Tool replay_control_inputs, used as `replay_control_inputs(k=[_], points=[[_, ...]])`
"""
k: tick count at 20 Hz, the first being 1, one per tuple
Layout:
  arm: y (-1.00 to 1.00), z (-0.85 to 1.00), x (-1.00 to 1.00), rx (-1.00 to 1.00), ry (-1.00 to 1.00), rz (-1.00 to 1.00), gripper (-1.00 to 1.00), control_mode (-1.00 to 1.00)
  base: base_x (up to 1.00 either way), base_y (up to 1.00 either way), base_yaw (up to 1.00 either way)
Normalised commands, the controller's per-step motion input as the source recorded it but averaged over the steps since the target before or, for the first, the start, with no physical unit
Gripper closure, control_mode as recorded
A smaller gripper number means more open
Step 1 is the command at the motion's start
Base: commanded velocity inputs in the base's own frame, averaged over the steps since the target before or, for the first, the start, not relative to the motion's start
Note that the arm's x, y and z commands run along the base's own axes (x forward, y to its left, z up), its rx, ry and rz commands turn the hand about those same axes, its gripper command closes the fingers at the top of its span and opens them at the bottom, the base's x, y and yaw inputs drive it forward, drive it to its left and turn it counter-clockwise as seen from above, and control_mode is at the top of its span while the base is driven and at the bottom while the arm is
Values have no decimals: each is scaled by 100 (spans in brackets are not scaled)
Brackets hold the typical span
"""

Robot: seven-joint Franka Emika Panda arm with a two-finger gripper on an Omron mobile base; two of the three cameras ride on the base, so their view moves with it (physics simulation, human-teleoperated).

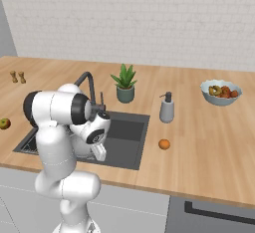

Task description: Put the colander in the sink, put the apple, tangerine in the colander, and turn on the sink faucet and pour water over the colander.

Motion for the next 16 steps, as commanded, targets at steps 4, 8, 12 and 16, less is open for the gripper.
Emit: replay_control_inputs(k=[4,8,12,16], points=[[3,-7,7,0,1,0,100,-100,0,0,0],[6,0,3,0,1,0,100,-100,0,0,0],[2,0,0,0,1,0,-100,-100,0,0,0],[0,0,0,0,0,0,-100,-100,0,0,0]])
